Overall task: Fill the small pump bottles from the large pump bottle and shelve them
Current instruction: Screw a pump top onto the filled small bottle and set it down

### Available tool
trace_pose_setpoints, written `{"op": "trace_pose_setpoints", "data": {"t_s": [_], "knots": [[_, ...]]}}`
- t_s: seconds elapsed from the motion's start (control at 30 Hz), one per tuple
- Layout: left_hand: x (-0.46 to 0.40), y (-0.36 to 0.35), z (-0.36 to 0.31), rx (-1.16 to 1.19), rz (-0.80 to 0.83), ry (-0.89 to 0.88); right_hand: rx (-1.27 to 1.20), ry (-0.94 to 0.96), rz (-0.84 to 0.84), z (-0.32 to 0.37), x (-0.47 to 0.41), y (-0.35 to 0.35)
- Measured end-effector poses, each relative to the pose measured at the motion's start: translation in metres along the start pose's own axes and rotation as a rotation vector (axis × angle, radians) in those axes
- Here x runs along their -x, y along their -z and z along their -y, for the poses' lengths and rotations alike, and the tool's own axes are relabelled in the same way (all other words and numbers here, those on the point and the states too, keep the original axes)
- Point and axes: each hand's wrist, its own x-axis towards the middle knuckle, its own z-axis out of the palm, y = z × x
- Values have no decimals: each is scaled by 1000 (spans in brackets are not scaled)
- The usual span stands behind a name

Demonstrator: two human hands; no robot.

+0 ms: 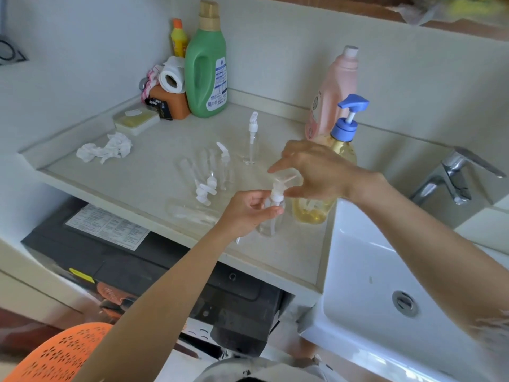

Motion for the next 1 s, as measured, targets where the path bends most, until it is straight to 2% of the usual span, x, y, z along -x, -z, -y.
{"op": "trace_pose_setpoints", "data": {"t_s": [0.03, 0.1, 0.2, 0.3, 0.37, 0.47, 0.6, 0.73, 0.9, 1.0], "knots": [[-1, 0, 3, -13, -1, 4, -52, 52, 37, 0, -1, -4], [-2, -1, 5, -20, -3, 2, -60, 4, 14, 11, -5, -17], [-3, 0, 7, -13, -2, -3, 189, -134, -53, 20, -13, -22], [-3, 1, 6, 20, 9, 13, 65, -71, 29, 15, -12, -10], [-4, 0, 8, 0, 12, 3, 45, -131, 18, 17, -10, -15], [-3, -1, 8, -3, -7, -7, 144, -254, 8, 23, -10, -27], [-1, -2, 2, 3, -13, 4, -33, -110, 131, 9, -10, -16], [2, -2, 3, 9, -8, -16, 158, -256, 8, 22, -9, -28], [1, -2, 3, -12, -17, -27, -25, -120, 105, 11, -7, -17], [-1, -3, 5, -46, -23, -27, 16, -244, 42, 22, -9, -28]]}}
